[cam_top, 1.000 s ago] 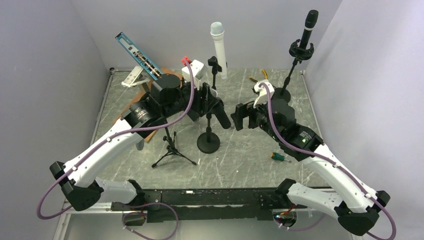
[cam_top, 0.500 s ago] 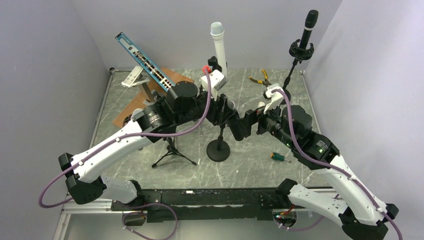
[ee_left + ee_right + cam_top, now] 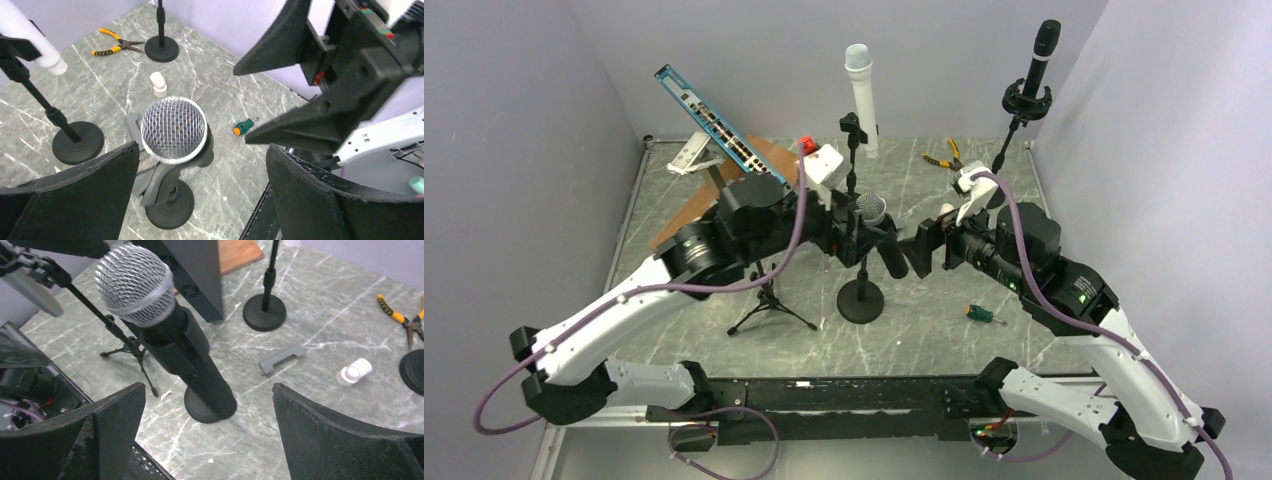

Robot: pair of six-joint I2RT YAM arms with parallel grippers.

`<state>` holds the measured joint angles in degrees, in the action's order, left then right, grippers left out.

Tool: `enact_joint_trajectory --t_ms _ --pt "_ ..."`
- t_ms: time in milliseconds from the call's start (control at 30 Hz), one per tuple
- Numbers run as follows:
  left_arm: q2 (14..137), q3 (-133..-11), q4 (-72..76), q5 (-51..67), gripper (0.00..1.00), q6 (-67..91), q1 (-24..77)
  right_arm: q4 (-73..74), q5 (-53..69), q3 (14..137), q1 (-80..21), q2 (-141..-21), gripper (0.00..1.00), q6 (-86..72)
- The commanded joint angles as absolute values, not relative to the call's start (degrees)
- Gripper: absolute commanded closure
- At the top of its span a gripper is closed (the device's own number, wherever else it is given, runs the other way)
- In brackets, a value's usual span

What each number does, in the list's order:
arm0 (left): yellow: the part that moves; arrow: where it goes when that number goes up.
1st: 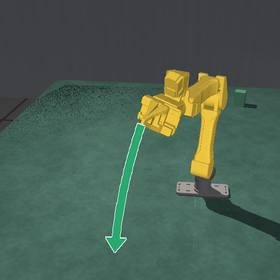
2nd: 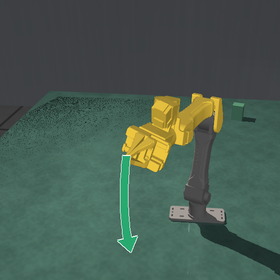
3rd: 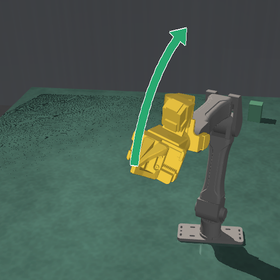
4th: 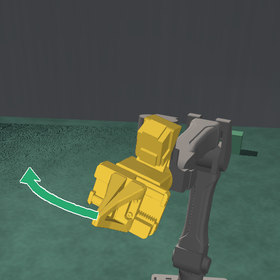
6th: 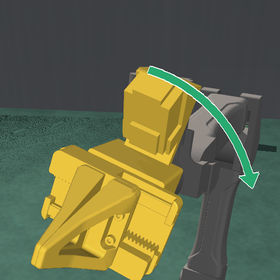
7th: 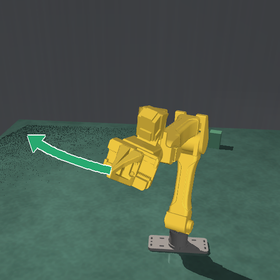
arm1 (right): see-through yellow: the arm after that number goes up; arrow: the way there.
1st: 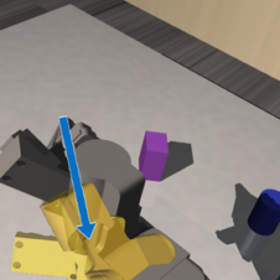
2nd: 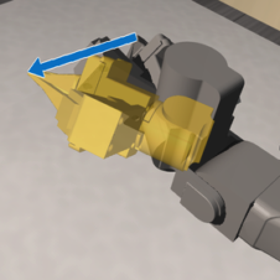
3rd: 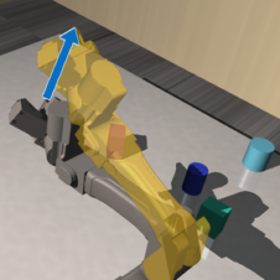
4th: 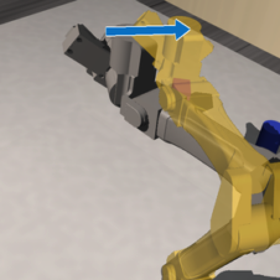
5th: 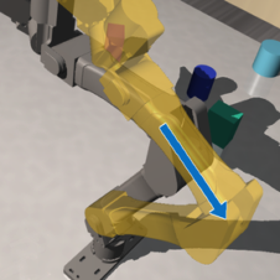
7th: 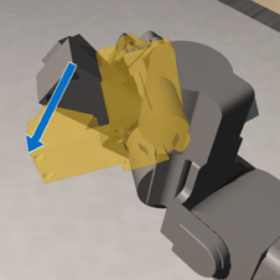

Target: Remove the microphone from the stand

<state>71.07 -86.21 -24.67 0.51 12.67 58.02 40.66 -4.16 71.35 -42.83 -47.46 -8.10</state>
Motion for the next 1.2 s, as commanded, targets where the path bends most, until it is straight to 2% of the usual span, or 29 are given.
enact_joint_trajectory --t_ms 0,200,467,800,933,1167 --pt "63.7 -83.2 -23.2 0.2 0.01 11.3 58.4 41.0 1.6 76.4 -42.8 -49.9 0.00 -7.8" --pt "54.7 -74.3 -22.4 -3.0 0.01 11.6 57.8 39.7 8.8 79.7 -43.2 -54.3 0.00 -6.1" --pt "52.7 -66.9 -19.1 -1.3 0.00 12.0 53.2 37.1 5.2 85.0 -45.5 -61.0 0.00 -4.5" --pt "56.6 -63.7 -7.9 14.0 0.01 9.8 45.3 35.1 -1.3 86.0 -49.7 -65.1 0.03 -2.4" --pt "58.5 -64.3 -7.5 20.2 0.01 4.7 45.3 34.3 -2.1 85.9 -50.9 -66.2 0.12 -0.6" --pt "61.7 -65.9 -10.8 23.1 0.01 -4.4 44.9 30.1 -0.4 84.1 -51.1 -64.7 0.38 -0.7"
